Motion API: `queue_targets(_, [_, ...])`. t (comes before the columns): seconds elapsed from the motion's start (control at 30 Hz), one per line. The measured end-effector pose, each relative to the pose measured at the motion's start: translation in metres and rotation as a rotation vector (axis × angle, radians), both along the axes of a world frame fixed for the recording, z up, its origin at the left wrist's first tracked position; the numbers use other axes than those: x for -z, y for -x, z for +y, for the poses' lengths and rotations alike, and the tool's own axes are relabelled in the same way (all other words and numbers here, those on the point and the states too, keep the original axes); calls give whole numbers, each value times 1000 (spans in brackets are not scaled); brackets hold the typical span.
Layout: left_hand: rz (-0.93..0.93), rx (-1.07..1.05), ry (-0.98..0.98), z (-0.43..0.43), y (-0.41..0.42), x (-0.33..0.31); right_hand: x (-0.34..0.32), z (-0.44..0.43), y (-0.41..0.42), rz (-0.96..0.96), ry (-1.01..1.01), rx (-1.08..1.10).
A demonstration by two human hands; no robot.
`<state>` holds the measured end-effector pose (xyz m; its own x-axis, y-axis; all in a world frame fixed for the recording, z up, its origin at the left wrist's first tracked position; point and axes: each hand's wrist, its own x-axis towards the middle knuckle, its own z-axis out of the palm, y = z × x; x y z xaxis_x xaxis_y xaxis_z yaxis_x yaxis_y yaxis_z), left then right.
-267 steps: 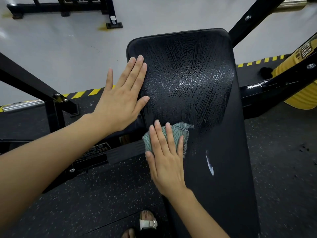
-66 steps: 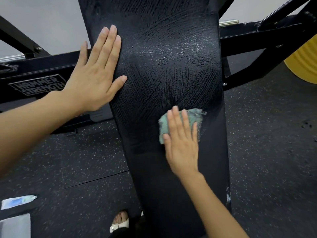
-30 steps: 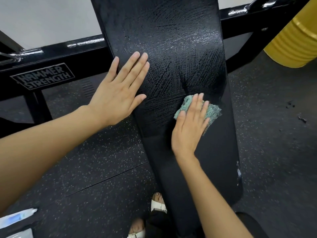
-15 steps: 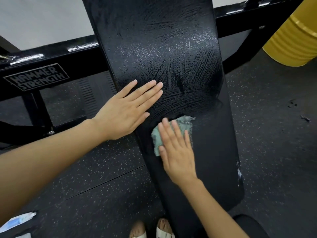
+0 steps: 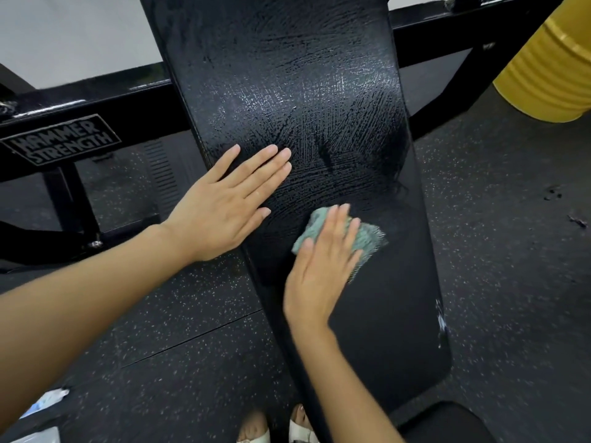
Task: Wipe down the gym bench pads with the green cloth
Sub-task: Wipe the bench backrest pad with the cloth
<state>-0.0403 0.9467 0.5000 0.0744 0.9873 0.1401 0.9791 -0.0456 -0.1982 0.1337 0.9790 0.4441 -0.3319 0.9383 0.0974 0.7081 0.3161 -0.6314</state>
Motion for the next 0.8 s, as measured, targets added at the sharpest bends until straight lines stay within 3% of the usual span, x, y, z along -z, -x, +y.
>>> queue_targets(0.13, [10, -41, -12, 1, -7, 3, 15, -38, -29, -110, -91, -401])
queue_targets(0.23, [9, -44, -11, 1, -7, 3, 26, -22, -57, -167, -170, -567])
queue_targets(0.6, [12, -74, 14, 0, -10, 2, 4, 126, -64, -70, -125, -209])
queue_targets(0.8, [1, -109, 1, 0, -13, 4, 10, 102, -82, -116, -105, -249])
